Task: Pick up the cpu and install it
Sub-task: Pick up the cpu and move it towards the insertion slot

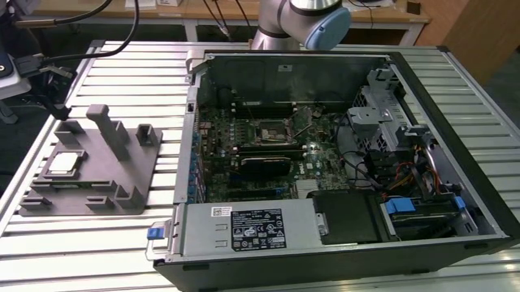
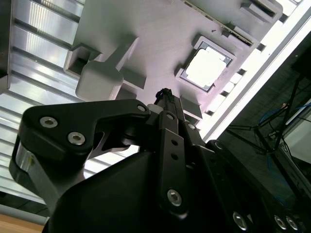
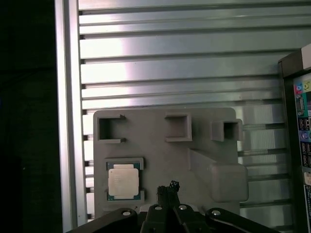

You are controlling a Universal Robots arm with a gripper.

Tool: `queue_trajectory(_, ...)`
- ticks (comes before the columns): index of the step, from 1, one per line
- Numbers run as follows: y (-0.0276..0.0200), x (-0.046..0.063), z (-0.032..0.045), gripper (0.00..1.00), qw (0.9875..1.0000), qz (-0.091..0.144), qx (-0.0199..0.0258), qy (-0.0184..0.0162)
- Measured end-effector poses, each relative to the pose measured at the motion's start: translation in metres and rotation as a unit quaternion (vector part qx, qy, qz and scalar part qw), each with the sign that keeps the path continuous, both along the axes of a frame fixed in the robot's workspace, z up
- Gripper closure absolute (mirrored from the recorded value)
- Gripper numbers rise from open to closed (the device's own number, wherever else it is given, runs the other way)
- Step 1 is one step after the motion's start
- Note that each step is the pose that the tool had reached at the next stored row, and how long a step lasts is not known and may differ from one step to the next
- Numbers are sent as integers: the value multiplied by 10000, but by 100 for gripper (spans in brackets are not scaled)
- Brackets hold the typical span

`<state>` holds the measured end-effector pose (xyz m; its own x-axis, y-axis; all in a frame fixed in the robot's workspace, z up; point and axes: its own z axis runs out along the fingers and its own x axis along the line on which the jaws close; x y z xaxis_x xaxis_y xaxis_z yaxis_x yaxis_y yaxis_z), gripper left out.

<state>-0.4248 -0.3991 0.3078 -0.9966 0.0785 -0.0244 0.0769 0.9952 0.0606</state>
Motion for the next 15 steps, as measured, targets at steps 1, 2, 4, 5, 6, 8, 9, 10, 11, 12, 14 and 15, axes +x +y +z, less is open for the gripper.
queue_trajectory(1, 0, -5, -2, 89, 10000, 0, 0, 1)
queue_trajectory(2, 0, -9, -6, 89, 10000, 0, 0, 0)
queue_trajectory(4, 0, -22, -12, 89, 10000, 0, 0, 0)
queue_trajectory(5, 0, -28, -15, 89, 10000, 0, 0, 0)
queue_trajectory(6, 0, -34, -18, 89, 10000, 0, 0, 0)
queue_trajectory(8, 0, -45, -24, 89, 10000, 0, 0, 0)
queue_trajectory(9, 0, -50, -27, 89, 10000, 0, 0, 0)
queue_trajectory(10, 0, -55, -29, 89, 10000, 1, 0, 0)
queue_trajectory(11, 0, -61, -33, 89, 10000, 0, 0, 0)
queue_trajectory(12, 0, -66, -35, 89, 10000, 0, 0, 0)
queue_trajectory(14, 0, -77, -40, 89, 10000, 0, 0, 0)
queue_trajectory(15, 0, -81, -41, 89, 10000, 1, 0, 0)
